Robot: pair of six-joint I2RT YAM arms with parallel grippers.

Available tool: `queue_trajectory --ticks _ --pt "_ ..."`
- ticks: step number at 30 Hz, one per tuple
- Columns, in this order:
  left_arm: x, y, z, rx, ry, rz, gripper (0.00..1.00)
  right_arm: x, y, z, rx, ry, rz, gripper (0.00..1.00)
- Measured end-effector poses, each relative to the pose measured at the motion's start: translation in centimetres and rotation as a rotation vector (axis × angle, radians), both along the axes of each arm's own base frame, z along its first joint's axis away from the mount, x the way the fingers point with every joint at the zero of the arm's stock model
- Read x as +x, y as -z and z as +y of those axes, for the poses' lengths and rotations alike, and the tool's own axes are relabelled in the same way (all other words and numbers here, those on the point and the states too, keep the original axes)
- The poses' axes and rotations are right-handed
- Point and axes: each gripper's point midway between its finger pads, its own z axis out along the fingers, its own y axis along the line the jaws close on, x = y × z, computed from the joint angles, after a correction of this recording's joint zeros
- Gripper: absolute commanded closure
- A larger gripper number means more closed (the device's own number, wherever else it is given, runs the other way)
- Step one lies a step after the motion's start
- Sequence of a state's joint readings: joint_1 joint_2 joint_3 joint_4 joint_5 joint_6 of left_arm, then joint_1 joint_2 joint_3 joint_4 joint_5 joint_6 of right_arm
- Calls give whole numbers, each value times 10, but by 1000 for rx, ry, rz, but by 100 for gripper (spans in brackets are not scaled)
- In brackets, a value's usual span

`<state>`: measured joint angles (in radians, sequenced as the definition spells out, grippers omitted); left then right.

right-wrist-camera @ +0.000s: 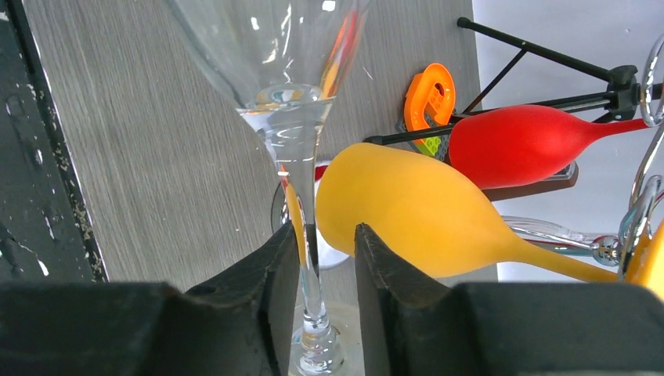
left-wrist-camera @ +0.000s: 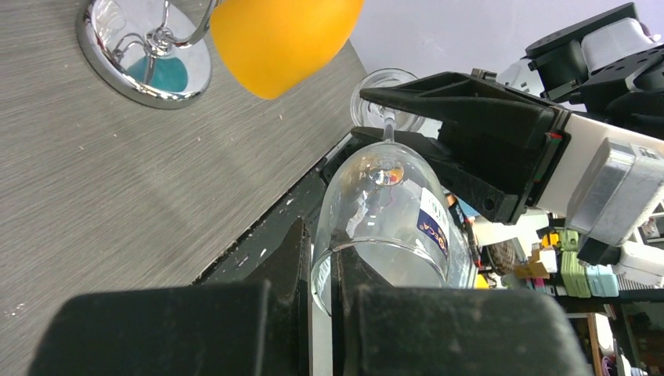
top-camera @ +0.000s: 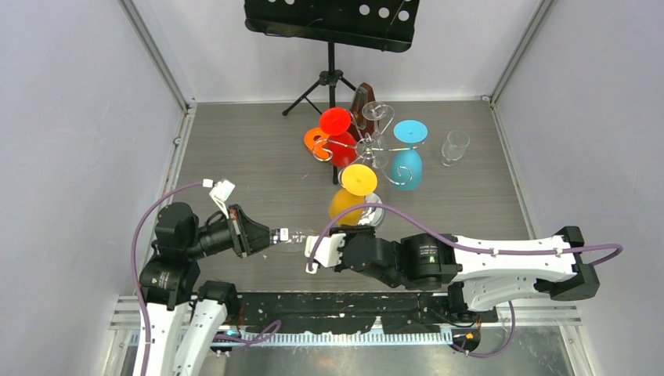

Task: Take the wine glass off the wine glass rack
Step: Place the wine glass at the center of the board.

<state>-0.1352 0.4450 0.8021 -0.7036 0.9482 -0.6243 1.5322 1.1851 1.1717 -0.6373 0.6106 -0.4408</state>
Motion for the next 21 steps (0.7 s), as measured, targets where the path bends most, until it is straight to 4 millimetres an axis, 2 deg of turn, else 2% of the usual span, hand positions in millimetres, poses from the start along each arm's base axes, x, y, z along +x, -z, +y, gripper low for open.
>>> queue_trajectory --ticks 10,18,21 --pt "6 0 9 75 -70 12 100 0 -12 5 100 22 14 51" --pt "10 -11 26 203 -154 -21 100 -4 -44 -18 263 29 53 47" --pt "15 -8 33 251 -179 -15 100 -6 -55 -30 330 30 66 46"
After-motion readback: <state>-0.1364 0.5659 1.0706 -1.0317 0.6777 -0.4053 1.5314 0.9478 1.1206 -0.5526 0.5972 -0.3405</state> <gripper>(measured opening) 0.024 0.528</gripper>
